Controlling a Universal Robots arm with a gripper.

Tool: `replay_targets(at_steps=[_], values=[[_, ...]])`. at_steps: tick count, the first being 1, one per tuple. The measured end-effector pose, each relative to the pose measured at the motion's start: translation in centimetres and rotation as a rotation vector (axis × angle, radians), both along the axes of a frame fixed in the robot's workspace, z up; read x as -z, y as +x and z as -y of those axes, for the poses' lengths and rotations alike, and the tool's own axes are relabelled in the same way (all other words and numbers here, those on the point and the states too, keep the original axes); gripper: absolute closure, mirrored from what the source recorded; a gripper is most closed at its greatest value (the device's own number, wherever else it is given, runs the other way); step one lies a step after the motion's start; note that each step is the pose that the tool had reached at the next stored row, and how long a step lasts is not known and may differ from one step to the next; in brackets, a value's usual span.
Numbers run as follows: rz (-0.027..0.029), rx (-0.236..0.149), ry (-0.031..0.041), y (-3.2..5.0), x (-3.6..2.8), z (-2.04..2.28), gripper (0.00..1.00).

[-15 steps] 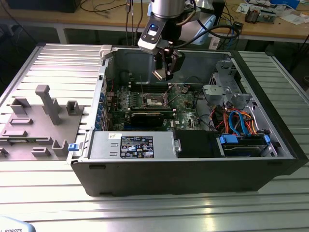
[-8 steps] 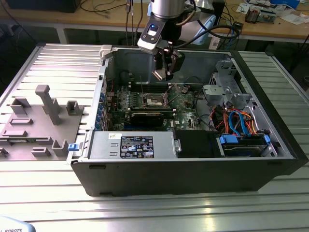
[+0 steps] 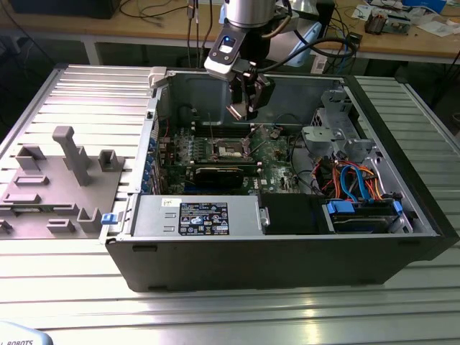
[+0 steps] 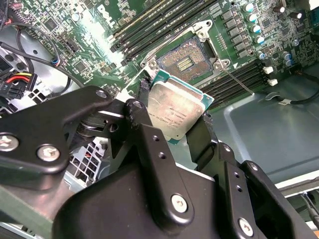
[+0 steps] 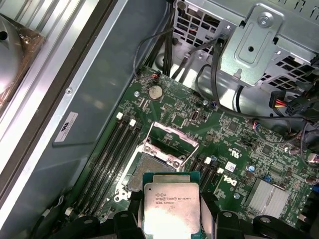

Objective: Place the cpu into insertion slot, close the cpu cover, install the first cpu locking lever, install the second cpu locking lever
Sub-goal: 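Place the cpu into insertion slot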

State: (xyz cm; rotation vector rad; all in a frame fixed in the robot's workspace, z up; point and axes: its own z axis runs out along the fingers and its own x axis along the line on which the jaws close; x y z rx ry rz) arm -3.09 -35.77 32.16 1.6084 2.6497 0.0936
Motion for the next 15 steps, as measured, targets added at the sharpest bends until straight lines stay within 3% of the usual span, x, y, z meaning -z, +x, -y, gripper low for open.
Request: replay_targets(at_steps=[15], values=[[0.0000, 0.021, -0.0021, 0.00, 0.07, 0.00, 0.46]])
